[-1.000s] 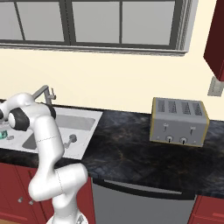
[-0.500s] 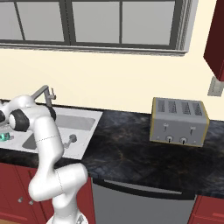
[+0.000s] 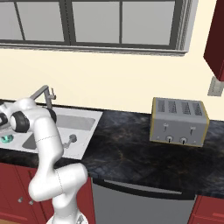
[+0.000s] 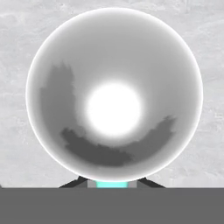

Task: Move any existing items from the left basin to the right basin for drying. Then move the mug from the counter to the left basin of the sink for washing.

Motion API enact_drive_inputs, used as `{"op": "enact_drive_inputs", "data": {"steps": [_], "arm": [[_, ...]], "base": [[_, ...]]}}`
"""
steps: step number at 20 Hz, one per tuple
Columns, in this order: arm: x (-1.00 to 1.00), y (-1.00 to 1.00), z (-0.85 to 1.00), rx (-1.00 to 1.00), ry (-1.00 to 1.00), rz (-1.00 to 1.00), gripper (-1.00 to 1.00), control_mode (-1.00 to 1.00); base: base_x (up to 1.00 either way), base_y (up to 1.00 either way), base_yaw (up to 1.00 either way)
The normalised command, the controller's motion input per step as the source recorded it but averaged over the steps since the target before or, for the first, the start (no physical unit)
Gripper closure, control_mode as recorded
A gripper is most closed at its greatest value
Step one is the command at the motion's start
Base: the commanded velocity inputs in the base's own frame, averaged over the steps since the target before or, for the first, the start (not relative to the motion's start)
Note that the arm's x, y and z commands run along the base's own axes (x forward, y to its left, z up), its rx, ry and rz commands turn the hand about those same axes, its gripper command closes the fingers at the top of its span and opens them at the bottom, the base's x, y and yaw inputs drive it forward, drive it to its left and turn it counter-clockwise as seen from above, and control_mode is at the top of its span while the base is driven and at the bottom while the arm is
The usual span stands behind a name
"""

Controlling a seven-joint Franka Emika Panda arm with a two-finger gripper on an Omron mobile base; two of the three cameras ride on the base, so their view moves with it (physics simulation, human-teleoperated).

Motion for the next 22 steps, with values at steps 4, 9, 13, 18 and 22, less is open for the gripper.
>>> {"op": "enact_drive_inputs", "data": {"steps": [4,9,13,18,22], "arm": [[0.15,0.0,-0.22,0.0,0.0,0.0,1.0,-1.0],[0.26,0.02,-0.13,0.0,0.01,0.0,1.0,-1.0],[0.27,0.05,-0.15,0.0,0.01,0.0,1.0,-1.0],[0.14,0.03,-0.25,0.0,0.01,0.0,1.0,-1.0],[0.08,0.0,-0.26,0.0,0.01,0.0,1.0,-1.0]], "base": [[0.0,0.0,0.0],[0.0,0.0,0.0],[0.0,0.0,0.0],[0.0,0.0,0.0],[0.0,0.0,0.0]]}}
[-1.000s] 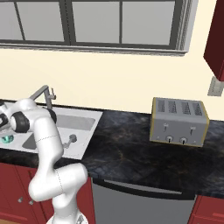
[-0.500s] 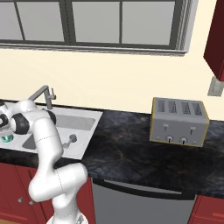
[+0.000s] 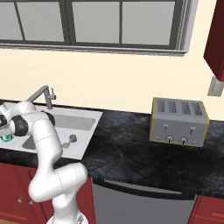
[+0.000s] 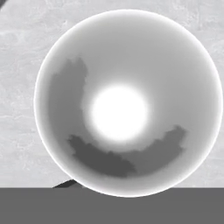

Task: Move any existing items from the left basin to the right basin for drying. Then move the mug from the counter to the left basin of the sink for washing.

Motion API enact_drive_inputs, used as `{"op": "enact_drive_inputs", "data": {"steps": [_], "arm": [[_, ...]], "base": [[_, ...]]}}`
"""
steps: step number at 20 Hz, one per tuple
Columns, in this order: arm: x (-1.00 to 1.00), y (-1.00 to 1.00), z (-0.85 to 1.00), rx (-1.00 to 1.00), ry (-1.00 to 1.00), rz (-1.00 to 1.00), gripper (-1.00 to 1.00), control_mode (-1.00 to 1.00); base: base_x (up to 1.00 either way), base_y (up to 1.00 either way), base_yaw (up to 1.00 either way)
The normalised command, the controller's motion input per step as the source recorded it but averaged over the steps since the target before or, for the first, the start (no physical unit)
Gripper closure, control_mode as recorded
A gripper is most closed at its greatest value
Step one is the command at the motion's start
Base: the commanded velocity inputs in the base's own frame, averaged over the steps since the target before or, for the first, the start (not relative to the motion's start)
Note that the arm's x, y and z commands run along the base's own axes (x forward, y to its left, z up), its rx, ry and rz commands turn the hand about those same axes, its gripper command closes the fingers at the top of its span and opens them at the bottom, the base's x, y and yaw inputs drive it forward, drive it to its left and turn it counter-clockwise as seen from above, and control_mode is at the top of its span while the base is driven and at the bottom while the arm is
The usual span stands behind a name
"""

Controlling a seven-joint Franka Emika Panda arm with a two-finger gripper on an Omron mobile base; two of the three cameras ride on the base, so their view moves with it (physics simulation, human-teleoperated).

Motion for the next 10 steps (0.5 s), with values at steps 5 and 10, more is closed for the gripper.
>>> {"op": "enact_drive_inputs", "data": {"steps": [5,10], "arm": [[0.07,0.0,-0.25,0.0,0.01,0.0,1.0,-1.0],[0.0,0.0,-0.25,0.0,0.01,0.0,1.0,-1.0]], "base": [[0.0,0.0,0.0],[0.0,0.0,0.0]]}}
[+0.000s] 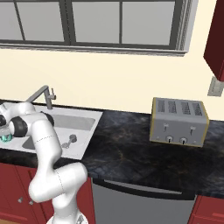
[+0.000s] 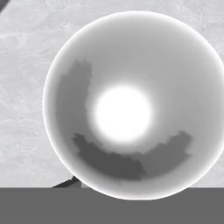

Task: Move any existing items from the left basin to the right basin for drying. Then move the mug from the counter to the left basin of the sink for washing.

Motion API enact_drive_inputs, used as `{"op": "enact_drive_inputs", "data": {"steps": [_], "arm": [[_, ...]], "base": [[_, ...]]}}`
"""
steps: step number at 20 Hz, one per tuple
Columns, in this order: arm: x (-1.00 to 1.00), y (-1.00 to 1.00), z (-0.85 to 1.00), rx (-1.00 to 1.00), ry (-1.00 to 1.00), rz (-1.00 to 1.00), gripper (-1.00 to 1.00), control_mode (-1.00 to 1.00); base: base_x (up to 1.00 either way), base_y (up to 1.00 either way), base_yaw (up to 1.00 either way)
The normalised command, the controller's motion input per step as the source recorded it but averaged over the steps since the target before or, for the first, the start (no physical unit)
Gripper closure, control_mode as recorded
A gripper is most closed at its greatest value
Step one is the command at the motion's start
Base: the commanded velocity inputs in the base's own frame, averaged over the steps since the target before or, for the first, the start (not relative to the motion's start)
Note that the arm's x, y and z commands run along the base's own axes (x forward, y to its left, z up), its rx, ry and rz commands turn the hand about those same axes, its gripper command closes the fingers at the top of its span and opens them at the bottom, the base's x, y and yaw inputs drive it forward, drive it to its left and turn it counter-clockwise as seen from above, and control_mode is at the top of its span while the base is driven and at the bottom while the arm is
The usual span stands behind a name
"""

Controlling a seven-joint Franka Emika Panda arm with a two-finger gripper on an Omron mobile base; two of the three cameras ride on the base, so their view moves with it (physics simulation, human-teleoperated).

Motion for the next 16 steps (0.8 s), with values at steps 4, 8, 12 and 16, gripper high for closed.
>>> {"op": "enact_drive_inputs", "data": {"steps": [4,8,12,16], "arm": [[0.0,0.0,-0.26,0.0,0.0,0.0,-1.0,-1.0],[0.0,0.0,-0.03,0.0,0.0,0.0,-1.0,-1.0],[0.0,0.0,0.01,0.01,0.0,0.0,-1.0,-1.0],[0.0,0.0,0.13,0.0,0.0,0.0,-1.0,-1.0]], "base": [[0.0,0.0,0.0],[0.0,0.0,0.0],[0.0,0.0,0.0],[0.0,0.0,0.0]]}}
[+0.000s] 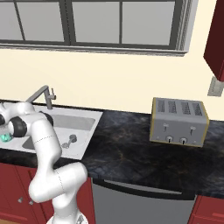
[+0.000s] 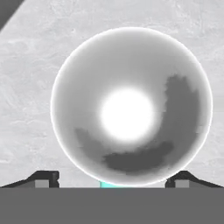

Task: Move any existing items from the left basin to the right basin for drying. Then move the mug from the counter to the left basin of the sink for washing.

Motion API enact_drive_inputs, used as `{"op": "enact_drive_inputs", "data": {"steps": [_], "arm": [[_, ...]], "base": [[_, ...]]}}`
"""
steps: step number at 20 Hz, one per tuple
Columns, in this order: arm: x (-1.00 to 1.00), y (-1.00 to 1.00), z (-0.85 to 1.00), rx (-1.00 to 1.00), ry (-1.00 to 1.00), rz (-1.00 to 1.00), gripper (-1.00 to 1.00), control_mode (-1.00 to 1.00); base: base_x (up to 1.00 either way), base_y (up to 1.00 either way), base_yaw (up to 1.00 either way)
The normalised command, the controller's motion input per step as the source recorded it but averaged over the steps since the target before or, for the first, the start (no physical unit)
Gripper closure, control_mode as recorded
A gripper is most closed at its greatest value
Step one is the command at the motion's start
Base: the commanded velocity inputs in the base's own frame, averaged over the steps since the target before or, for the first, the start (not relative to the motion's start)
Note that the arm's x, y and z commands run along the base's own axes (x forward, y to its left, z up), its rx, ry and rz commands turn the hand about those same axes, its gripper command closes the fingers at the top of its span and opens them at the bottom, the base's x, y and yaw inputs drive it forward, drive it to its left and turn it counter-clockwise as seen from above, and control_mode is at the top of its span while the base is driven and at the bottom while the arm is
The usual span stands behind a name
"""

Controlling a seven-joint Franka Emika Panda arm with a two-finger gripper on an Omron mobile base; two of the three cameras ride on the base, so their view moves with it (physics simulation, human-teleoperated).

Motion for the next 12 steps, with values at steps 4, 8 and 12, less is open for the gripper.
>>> {"op": "enact_drive_inputs", "data": {"steps": [4,8,12], "arm": [[-0.03,0.0,0.24,0.0,0.0,-0.02,-1.0,-1.0],[-0.03,0.0,0.35,0.0,0.0,-0.04,-1.0,-1.0],[-0.04,-0.01,0.38,0.0,0.0,-0.06,-1.0,-1.0]], "base": [[0.0,0.0,0.0],[0.0,0.0,0.0],[0.0,0.0,0.0]]}}
